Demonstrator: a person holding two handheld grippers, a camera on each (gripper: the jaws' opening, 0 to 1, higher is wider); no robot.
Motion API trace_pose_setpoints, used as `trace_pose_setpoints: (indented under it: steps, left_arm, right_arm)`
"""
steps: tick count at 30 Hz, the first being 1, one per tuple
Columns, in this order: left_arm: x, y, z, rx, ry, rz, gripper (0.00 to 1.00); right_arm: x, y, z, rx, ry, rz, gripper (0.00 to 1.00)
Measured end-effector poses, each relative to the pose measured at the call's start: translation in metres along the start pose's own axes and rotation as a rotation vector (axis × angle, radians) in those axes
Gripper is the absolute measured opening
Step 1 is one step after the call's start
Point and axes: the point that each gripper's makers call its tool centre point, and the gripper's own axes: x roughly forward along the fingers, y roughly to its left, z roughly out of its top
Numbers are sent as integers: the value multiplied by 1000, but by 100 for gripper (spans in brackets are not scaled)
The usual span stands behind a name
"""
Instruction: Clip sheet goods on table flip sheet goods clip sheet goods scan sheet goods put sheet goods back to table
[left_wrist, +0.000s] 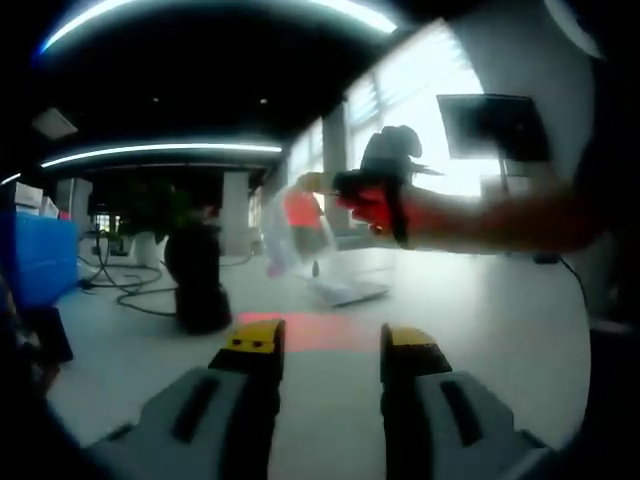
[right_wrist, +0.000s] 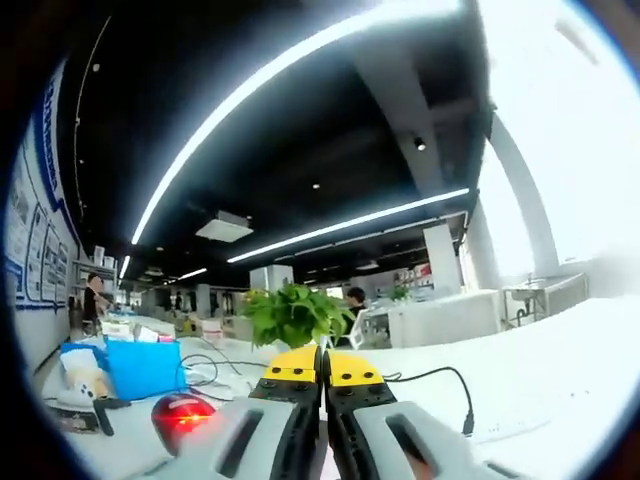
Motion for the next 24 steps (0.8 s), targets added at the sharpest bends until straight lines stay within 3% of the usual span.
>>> trace_pose_setpoints:
  steps: [10,13,24]
  left_arm:
    - [0,0,1,-4,-4,-4,30]
    - [0,0,1,-6,-6,-4,30]
    - [1,-1,1,-2,-7,-8,30]
  right_arm:
    - [8,-2,-6,-43,-14,-35,0]
    - [9,1,-6,-97,-22,-39,0]
    - [17,7,-17,-115,-11,-48,0]
